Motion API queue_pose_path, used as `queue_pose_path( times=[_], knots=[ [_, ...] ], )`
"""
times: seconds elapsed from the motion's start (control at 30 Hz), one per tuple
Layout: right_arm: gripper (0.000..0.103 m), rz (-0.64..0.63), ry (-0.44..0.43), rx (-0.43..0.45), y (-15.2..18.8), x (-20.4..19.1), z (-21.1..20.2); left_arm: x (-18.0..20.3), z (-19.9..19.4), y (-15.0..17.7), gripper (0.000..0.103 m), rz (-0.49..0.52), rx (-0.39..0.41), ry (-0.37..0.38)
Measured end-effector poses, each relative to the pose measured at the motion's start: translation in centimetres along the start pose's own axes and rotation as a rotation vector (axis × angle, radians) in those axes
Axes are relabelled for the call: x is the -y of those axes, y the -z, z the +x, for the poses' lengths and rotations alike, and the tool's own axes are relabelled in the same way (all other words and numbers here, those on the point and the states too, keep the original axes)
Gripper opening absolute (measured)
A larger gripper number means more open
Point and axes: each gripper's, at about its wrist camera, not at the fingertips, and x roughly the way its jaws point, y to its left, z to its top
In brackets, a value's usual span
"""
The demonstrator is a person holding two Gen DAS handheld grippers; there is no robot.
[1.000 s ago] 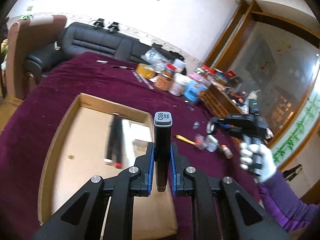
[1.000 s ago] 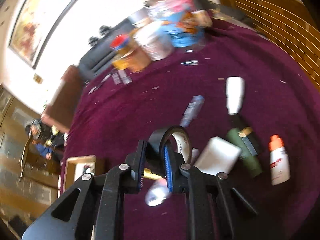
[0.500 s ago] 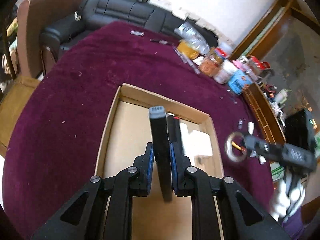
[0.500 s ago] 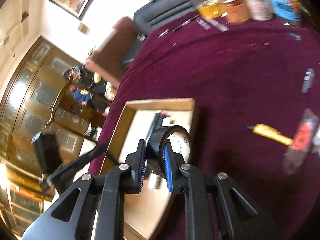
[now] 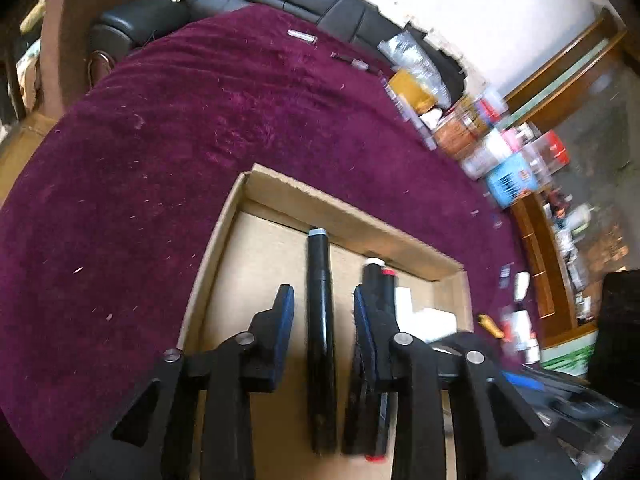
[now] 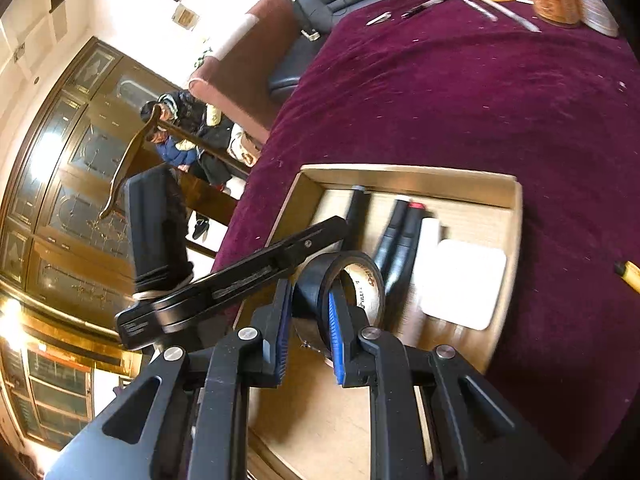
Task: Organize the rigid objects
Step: 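Lower the marker and tape roll into the box and open both grippers, then withdraw both grippers from the box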
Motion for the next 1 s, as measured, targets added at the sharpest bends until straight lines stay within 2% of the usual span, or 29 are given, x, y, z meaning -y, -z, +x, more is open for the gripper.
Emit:
queue_pose_path(
  times=[0.07, 0.2, 0.27, 0.33, 0.47, 0.6, 0.67, 0.8, 1.0],
  knots=[
    [0.015, -0.008, -0.007, -0.01, -0.4, -0.6, 0.7, 0.1, -2.2, 0.5, 0.047, 0.016, 0.047, -0.013],
    [0.015, -0.026, -0.006, -0.028, -1.1, -1.7, 2.4, -1.1, -8.6, 3.4, 0.052, 0.002, 0.18, 0.028],
    [0.015, -0.035, 0.01, -0.038, -1.7, -2.5, 3.9, -2.0, -11.0, 5.1, 0.057, -0.016, 0.23, 0.039],
    [0.015, -0.054, 0.052, -0.048, -2.1, -3.0, 5.3, -3.0, -13.2, 7.2, 0.059, -0.031, 0.271, 0.047],
    [0.016, -0.084, 0.163, -0.085, -3.0, -3.6, 8.3, -4.6, -15.1, 10.1, 0.061, -0.067, 0.303, 0.019],
    [0.025, -0.087, 0.265, -0.095, -3.3, -3.7, 9.8, -6.7, -15.9, 12.4, 0.062, -0.148, 0.297, 0.029],
    [0.029, -0.085, 0.252, -0.101, -3.2, -3.5, 9.4, -7.3, -16.0, 12.9, 0.062, -0.163, 0.296, 0.026],
    [0.03, -0.061, 0.2, -0.057, -2.9, -3.0, 6.8, -7.7, -15.9, 14.0, 0.062, -0.168, 0.296, -0.011],
    [0.033, -0.036, 0.114, -0.029, -3.3, -3.4, 5.6, -6.8, -16.0, 15.3, 0.062, -0.183, 0.306, 0.011]
  ],
)
